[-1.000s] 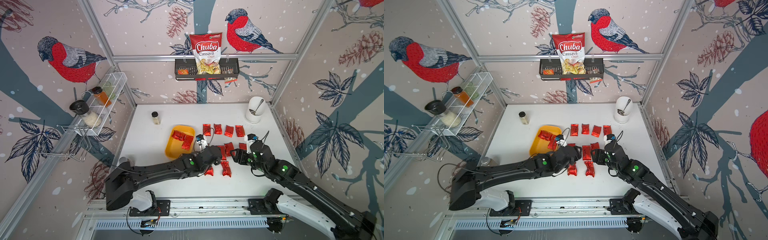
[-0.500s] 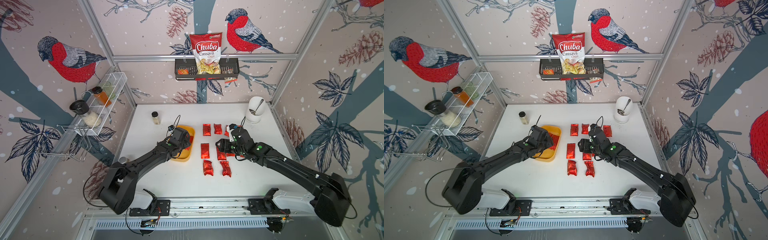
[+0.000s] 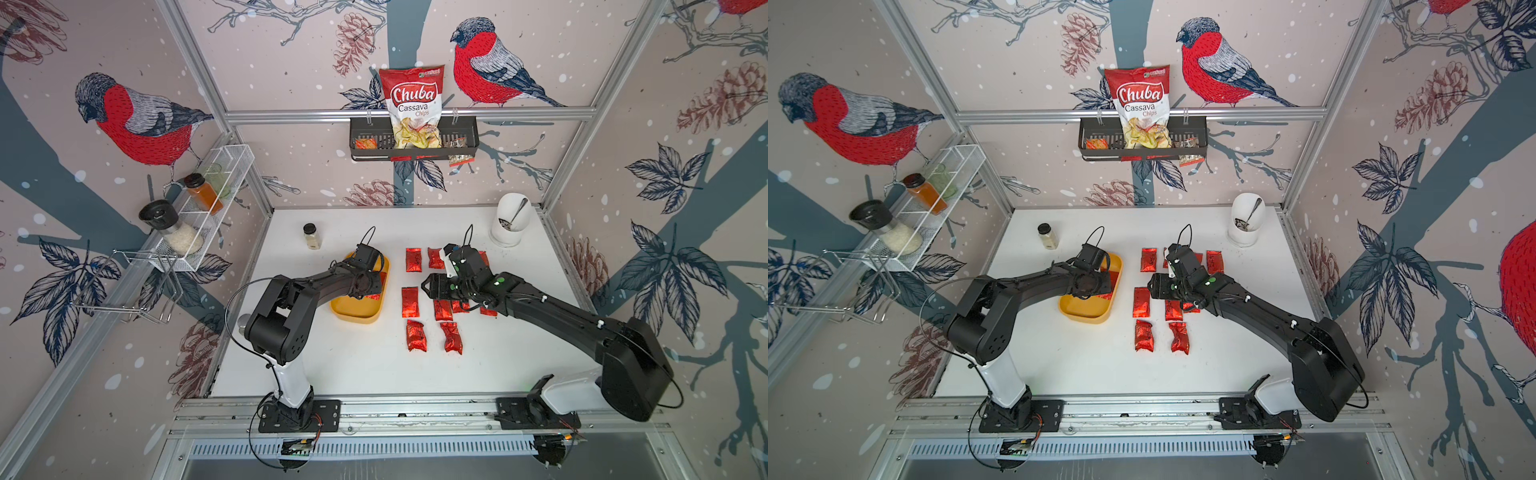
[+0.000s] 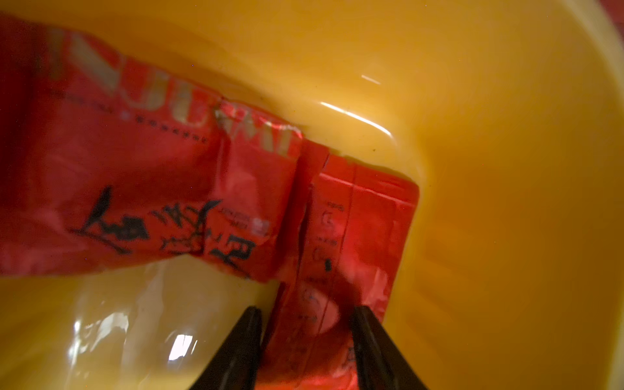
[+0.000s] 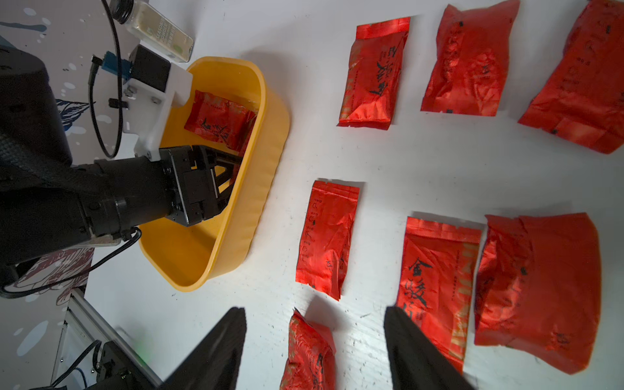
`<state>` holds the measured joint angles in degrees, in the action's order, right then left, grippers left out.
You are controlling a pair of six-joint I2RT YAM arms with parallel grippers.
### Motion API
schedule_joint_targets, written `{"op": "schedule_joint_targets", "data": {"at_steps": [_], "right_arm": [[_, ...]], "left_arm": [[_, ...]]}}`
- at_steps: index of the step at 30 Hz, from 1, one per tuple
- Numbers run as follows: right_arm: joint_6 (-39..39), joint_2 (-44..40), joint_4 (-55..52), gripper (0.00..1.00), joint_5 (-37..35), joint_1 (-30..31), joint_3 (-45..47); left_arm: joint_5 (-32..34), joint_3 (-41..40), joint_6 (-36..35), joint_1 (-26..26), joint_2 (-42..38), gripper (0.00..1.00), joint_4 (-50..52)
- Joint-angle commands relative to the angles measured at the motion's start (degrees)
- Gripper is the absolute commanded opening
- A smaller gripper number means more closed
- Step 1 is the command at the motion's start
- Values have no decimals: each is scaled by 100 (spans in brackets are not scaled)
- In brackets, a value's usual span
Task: Take the tea bags out of the storage box
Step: Pick up the tea bag from the storage box.
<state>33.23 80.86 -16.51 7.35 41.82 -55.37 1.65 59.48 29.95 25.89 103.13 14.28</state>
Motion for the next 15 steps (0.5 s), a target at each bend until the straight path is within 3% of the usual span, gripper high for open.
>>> {"op": "schedule_joint_targets", "data": {"at_steps": [1, 8, 15], "right_arm": [[-54, 15, 140, 70, 91, -21, -26], [-45, -33, 140, 70, 112, -26, -22], [-28, -331, 109, 69, 52, -32, 104]], "left_arm": [[58, 7, -97, -14, 26, 33, 183], [270, -77, 18, -14, -424, 12, 417], [270, -62, 112, -9, -1214, 7, 764]]}}
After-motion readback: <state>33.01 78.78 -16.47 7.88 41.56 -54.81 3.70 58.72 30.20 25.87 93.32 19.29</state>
